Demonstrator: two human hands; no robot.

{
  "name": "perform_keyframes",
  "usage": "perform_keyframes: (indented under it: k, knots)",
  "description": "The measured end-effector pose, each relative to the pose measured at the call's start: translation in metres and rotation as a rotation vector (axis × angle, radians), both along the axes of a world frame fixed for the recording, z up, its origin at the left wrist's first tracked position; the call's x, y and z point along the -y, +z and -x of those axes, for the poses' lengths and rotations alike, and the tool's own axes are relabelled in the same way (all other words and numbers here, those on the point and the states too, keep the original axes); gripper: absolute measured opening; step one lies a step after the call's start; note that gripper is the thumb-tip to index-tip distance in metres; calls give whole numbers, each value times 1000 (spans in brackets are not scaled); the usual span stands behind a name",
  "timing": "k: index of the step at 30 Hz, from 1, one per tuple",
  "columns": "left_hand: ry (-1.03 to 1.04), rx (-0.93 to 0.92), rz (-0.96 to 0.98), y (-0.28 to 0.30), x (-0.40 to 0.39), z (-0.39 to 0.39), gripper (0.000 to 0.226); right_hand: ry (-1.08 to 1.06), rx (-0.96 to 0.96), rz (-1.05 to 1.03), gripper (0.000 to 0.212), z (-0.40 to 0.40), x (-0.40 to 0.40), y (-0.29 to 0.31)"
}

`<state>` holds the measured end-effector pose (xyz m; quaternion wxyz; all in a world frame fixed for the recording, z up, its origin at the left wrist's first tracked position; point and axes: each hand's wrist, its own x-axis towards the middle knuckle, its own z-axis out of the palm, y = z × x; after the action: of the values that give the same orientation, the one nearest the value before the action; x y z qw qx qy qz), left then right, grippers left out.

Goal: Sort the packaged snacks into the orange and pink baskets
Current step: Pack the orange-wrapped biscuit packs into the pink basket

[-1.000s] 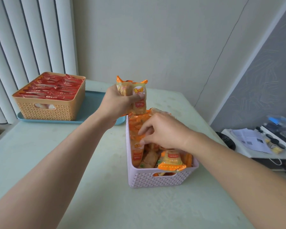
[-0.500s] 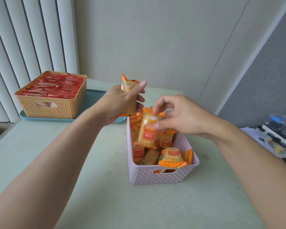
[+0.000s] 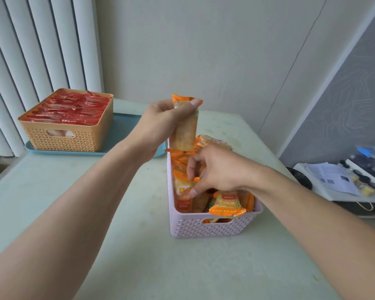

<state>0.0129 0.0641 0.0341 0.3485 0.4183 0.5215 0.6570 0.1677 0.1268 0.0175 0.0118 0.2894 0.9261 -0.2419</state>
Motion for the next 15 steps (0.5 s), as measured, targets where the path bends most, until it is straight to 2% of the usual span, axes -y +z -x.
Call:
perform_keyframes:
  k: [4, 8, 10, 12, 15]
  knots:
    - [-65, -17, 8, -2, 0, 2, 45, 4, 18, 14, 25, -1, 5, -1]
    - [-127, -8, -7, 2, 4, 6, 57, 26, 32, 54, 31, -20, -6, 28]
    - [-185, -73, 11, 5, 8, 11, 46, 46, 1, -7, 26, -34, -15, 43]
    - [-247, -171, 45, 7, 15, 13, 38, 92, 38, 29, 27, -53, -20, 56]
    - [-318, -304, 53, 8, 23, -1, 47, 177, 191, 165, 45, -77, -16, 64]
